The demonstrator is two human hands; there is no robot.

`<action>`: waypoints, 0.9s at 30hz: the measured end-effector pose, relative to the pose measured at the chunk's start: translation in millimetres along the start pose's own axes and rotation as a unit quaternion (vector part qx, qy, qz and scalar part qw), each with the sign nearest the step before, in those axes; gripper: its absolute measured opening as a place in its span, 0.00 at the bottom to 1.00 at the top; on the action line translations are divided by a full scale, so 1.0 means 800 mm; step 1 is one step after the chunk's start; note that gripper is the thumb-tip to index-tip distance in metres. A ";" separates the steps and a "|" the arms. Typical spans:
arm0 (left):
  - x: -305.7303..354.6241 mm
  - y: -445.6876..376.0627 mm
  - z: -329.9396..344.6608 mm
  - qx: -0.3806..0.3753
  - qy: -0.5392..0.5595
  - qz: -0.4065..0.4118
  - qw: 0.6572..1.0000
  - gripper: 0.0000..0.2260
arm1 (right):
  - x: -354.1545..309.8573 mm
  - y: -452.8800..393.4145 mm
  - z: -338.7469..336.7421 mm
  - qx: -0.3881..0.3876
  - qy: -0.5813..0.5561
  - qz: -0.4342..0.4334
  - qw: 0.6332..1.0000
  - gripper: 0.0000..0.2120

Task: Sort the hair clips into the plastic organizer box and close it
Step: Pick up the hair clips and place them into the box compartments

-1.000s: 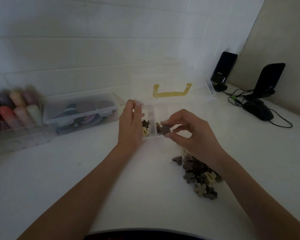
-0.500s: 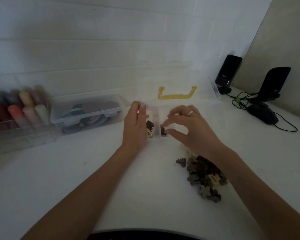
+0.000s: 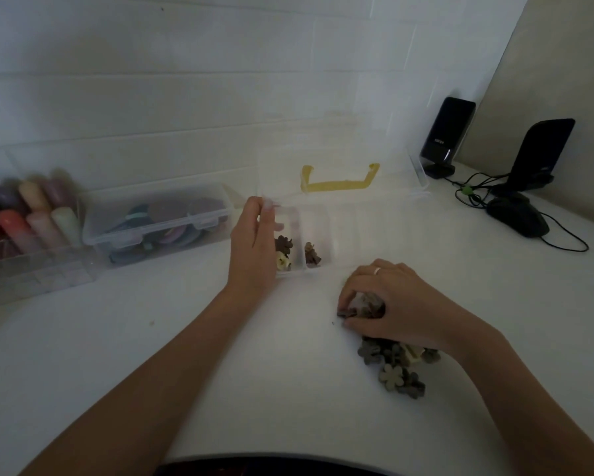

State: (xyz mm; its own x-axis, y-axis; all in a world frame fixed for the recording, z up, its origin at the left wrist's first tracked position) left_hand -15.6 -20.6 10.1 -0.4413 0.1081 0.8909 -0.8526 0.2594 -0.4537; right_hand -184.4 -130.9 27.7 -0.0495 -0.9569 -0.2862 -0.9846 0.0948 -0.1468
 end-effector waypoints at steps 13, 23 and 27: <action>0.004 0.000 -0.002 0.009 -0.014 0.009 1.000 0.14 | -0.006 -0.005 -0.004 0.147 -0.092 -0.034 0.984 0.06; 0.004 0.004 0.000 0.001 0.008 -0.008 1.000 0.11 | -0.021 -0.035 -0.011 0.314 0.005 -0.036 0.949 0.12; 0.006 0.004 0.000 0.001 0.007 -0.007 1.000 0.11 | -0.015 -0.035 -0.004 0.298 0.019 -0.021 0.954 0.12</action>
State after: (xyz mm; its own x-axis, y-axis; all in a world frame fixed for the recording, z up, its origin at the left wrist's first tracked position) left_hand -20.7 -19.1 12.8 -0.4257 0.1190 0.8970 -0.8586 0.2597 -0.4420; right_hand -156.7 -122.5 38.0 -0.0290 -0.9713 -0.2359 -0.7164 0.1848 -0.6728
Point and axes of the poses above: each hand's wrist, its own y-axis away from the middle knuckle, its own z-axis out of the palm, x = y × z, the point moved 4 cm from there along -y, towards the middle knuckle, and after that the axes turned 5 degrees about x, right-handed, at the moved point
